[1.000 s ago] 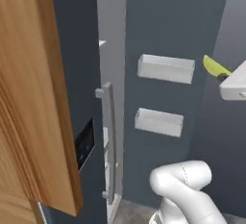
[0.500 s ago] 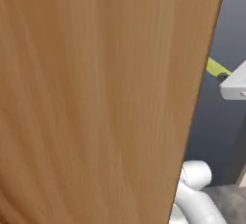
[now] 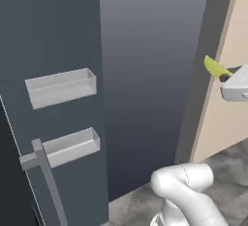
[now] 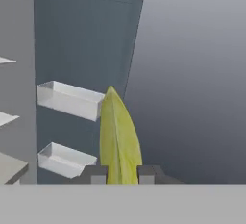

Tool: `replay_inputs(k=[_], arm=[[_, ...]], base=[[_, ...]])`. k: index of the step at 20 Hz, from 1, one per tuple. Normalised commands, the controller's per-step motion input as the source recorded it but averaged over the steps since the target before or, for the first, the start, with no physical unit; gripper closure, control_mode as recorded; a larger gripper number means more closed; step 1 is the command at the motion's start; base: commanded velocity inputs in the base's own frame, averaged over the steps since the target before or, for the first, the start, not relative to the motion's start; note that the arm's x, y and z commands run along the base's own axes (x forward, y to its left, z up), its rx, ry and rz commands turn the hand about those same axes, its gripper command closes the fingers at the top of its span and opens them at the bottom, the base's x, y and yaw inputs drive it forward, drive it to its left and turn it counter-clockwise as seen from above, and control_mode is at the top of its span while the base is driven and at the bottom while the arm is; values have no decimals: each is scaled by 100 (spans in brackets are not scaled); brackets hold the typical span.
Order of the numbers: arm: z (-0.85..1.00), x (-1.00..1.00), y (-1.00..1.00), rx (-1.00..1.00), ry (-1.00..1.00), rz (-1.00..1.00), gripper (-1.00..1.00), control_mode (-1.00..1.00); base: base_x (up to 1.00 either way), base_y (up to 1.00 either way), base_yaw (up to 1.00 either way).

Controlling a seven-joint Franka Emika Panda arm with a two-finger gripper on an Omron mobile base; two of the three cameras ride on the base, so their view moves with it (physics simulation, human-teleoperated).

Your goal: There is a bowl on the dining counter. Grab a lemon wedge from the fridge and place it in the bowl. Then get the liquor bottle and glass cup from the cabinet and place them next to the bowl.

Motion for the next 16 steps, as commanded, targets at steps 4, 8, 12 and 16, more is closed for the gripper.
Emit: replay_inputs(k=[4, 8, 12, 16], arm=[[0, 0, 0, 0, 0, 0, 100, 100], [0, 0, 0, 0, 0, 0, 100, 100], [0, 0, 0, 0, 0, 0, 100, 100], [0, 0, 0, 0, 0, 0, 100, 100]], base=[[-11, -40, -57], [0, -73, -52], [0, -97, -45], [2, -100, -43]])
